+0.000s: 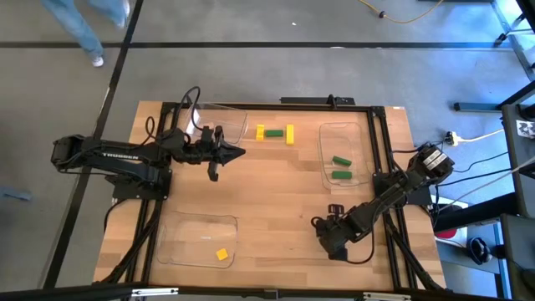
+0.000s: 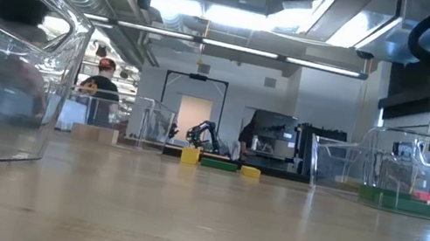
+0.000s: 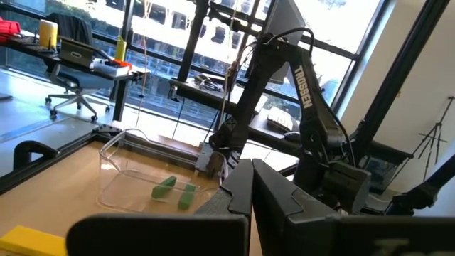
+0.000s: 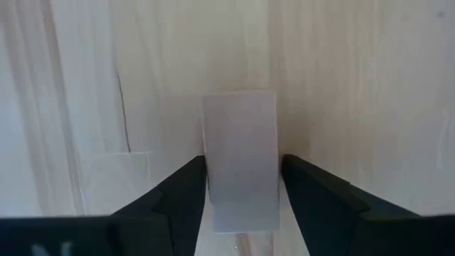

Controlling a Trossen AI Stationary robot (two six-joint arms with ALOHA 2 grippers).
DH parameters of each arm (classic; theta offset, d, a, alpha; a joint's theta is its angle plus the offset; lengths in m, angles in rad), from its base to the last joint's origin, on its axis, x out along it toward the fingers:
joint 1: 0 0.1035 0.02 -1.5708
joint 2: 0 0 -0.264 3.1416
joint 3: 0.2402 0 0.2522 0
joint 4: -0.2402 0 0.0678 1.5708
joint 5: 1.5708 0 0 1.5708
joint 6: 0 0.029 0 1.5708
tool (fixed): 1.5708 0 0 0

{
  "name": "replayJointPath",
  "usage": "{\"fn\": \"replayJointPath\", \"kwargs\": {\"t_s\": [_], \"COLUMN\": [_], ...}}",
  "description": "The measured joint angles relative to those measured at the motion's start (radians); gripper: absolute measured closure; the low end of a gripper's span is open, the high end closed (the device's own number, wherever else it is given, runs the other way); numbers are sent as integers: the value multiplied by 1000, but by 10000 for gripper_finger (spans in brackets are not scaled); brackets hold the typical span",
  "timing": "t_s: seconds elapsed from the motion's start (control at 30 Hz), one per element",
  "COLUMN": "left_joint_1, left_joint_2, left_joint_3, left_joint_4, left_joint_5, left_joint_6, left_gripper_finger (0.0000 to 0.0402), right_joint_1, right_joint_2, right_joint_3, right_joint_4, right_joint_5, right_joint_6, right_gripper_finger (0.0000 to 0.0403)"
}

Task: Sort & place blocks by color
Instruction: Put the brown block into the top left transparent bin

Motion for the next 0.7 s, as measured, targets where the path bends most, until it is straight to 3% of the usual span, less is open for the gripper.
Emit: {"fn": "replayJointPath", "kwargs": {"t_s": [0.1, 0.27, 0.53, 0.7], "left_joint_1": [0, 0, 0, 0], "left_joint_2": [0, 0, 0, 0], "left_joint_3": [0, 0, 0, 0], "left_joint_4": [0, 0, 1, 7], "left_joint_5": [-5, -24, -25, -25], "left_joint_6": [0, 0, 0, 7], "left_gripper_finger": [402, 402, 402, 402], "right_joint_1": [0, -11, -101, -231], "right_joint_2": [2, -2, -147, -235], "right_joint_3": [9, 35, 33, 33], "right_joint_4": [-13, -43, -62, 112], "right_joint_5": [-5, -20, -40, 8], "right_joint_6": [-33, -81, -77, -88], "right_gripper_finger": [218, 274, 273, 273]}}
